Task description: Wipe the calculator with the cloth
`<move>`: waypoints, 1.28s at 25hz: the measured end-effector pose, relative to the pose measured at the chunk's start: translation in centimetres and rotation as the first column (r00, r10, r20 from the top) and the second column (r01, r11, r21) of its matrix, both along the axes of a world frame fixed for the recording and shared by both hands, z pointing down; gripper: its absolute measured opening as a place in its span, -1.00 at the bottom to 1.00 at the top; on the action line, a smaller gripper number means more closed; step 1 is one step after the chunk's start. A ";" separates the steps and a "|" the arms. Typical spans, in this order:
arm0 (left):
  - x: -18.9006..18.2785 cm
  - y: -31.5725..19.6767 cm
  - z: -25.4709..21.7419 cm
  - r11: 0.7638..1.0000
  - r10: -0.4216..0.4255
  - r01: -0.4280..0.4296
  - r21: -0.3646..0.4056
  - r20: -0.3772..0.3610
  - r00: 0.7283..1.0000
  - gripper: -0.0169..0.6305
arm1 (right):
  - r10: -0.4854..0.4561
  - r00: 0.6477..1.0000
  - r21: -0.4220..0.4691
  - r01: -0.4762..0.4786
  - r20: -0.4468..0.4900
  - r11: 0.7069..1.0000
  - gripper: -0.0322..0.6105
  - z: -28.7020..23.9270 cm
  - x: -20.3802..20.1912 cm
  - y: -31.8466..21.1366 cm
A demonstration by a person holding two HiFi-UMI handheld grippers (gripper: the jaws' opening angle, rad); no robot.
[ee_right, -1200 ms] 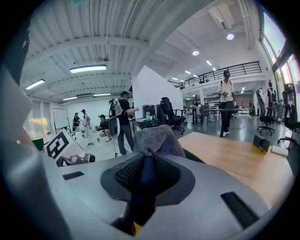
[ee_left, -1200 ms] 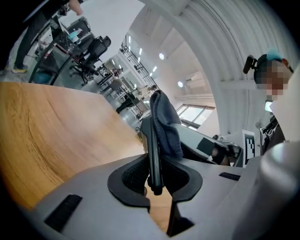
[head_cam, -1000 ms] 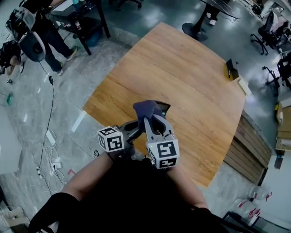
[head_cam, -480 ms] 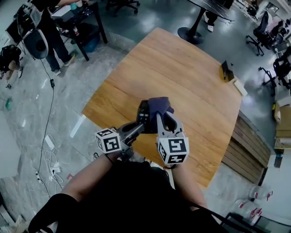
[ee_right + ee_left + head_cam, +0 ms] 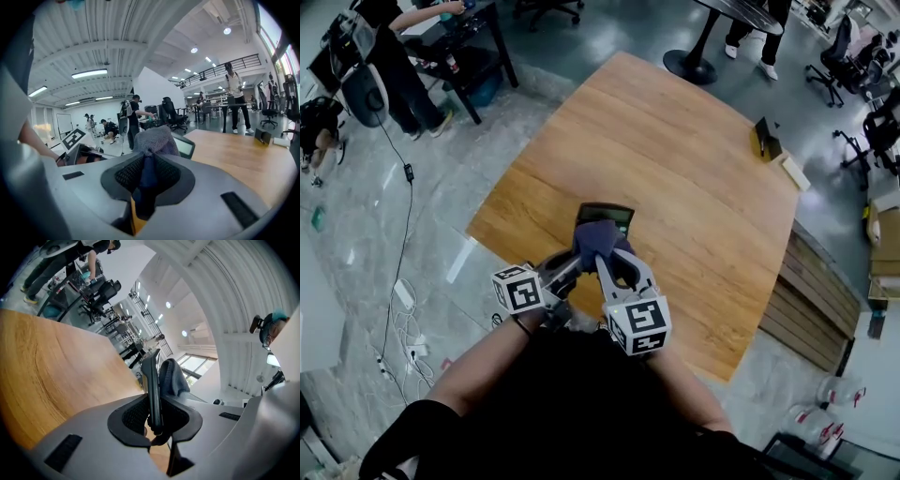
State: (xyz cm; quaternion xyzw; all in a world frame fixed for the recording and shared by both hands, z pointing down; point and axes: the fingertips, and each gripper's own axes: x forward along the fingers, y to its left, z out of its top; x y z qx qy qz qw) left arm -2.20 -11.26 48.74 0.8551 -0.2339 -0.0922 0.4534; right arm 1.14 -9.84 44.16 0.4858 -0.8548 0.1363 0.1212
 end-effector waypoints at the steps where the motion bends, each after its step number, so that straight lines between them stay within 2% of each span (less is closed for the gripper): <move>1: 0.0 -0.2 -0.1 1.000 -0.006 0.006 -0.002 -0.005 1.000 -0.73 | 0.030 1.000 0.026 -0.030 0.003 0.999 -0.72 -0.9 1.1 -0.6; 6: -0.1 -0.5 -1.5 1.000 -0.004 0.005 0.030 -0.023 1.000 -0.73 | 0.211 0.977 0.127 -0.212 0.020 0.969 -0.72 -5.5 8.2 -4.0; 9: -0.1 -0.4 -2.2 0.999 -0.005 0.007 0.035 -0.042 0.999 -0.73 | 0.243 0.970 0.120 -0.242 0.007 0.963 -0.72 -5.4 9.5 -4.8; 15: -0.3 -0.3 -3.1 0.999 -0.003 0.007 0.044 -0.081 0.997 -0.73 | 0.167 0.986 0.015 -0.166 -0.013 0.986 -0.72 -1.0 5.7 -3.4; 17: -0.8 -0.8 -2.8 0.999 -0.034 0.036 0.014 -0.091 0.995 -0.73 | 0.131 0.991 -0.020 -0.131 0.004 0.991 -0.72 0.2 4.3 -2.2; 21: -2.3 -1.7 -1.9 0.994 -0.104 0.100 -0.052 -0.093 0.990 -0.73 | 0.007 1.000 -0.070 -0.007 0.001 0.998 -0.72 2.4 0.5 1.0; 25: -2.5 -2.1 -1.5 0.992 -0.121 0.115 -0.059 -0.111 0.986 -0.73 | -0.092 0.996 -0.088 0.091 -0.005 0.992 -0.72 3.2 -2.5 3.0; 28: -2.5 -2.1 -1.5 0.992 -0.119 0.113 -0.056 -0.114 0.986 -0.73 | -0.094 0.996 -0.084 0.094 -0.002 0.992 -0.72 3.0 -2.6 3.0; 32: -2.1 -2.0 -1.7 0.994 -0.101 0.097 -0.041 -0.109 0.989 -0.73 | -0.006 1.000 -0.043 0.006 0.009 0.999 -0.72 1.2 0.9 1.2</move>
